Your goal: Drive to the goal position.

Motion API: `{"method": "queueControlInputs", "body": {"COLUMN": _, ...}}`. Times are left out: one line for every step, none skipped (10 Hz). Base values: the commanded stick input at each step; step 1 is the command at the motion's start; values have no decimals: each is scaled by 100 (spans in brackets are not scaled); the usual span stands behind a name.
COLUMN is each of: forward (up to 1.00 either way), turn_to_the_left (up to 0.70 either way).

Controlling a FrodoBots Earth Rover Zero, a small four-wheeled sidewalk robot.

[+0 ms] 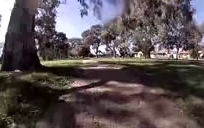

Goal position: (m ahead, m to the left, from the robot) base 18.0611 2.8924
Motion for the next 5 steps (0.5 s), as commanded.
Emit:
{"method": "queueControlInputs", "body": {"forward": 70, "turn_to_the_left": 0}}
{"method": "queueControlInputs", "body": {"forward": 70, "turn_to_the_left": 0}}
{"method": "queueControlInputs", "body": {"forward": 70, "turn_to_the_left": 0}}
{"method": "queueControlInputs", "body": {"forward": 70, "turn_to_the_left": 0}}
{"method": "queueControlInputs", "body": {"forward": 70, "turn_to_the_left": 0}}
